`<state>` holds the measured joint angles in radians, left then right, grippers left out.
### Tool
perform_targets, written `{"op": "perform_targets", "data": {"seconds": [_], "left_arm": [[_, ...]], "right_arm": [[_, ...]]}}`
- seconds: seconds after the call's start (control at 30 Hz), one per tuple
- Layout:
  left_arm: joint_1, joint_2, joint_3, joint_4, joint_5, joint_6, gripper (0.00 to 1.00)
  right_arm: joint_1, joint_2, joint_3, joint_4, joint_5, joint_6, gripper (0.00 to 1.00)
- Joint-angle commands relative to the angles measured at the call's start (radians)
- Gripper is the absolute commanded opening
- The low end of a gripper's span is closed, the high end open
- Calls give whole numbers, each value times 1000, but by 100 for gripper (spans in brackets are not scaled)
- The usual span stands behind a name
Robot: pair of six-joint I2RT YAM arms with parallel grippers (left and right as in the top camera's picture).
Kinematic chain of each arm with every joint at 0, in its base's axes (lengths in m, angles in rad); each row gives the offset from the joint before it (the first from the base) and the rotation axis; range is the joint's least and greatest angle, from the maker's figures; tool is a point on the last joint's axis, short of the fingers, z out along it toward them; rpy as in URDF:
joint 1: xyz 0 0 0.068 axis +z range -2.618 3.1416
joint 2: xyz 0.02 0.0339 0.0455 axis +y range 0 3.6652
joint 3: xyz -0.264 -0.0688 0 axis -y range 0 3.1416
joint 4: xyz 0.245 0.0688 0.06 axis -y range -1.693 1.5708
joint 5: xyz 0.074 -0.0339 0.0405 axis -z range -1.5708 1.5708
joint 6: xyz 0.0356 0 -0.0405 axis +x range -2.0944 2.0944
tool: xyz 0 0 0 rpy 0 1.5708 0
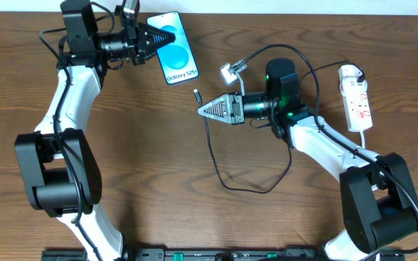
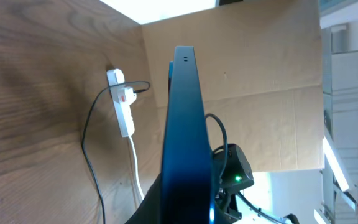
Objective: Plug charger to phone and switch on socket
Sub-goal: 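Raise the connector with the right gripper toward the phone's bottom port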
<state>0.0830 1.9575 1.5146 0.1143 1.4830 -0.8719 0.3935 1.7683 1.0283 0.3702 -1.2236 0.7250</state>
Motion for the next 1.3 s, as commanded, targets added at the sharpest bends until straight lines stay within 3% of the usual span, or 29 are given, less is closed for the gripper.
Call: {"op": "perform_targets", "data": {"seconds": [0.0, 0.2, 1.27], "left_arm": [[3, -16, 12, 8, -11, -25, 7], [2, -16, 12, 8, -37, -32, 7], [-50, -16, 12, 61, -55, -65, 7]], "right_arm": [[7, -3, 9, 48, -24, 51, 1], [8, -3, 9, 86, 42, 111, 1], [8, -3, 9, 137, 53, 135, 1]]}}
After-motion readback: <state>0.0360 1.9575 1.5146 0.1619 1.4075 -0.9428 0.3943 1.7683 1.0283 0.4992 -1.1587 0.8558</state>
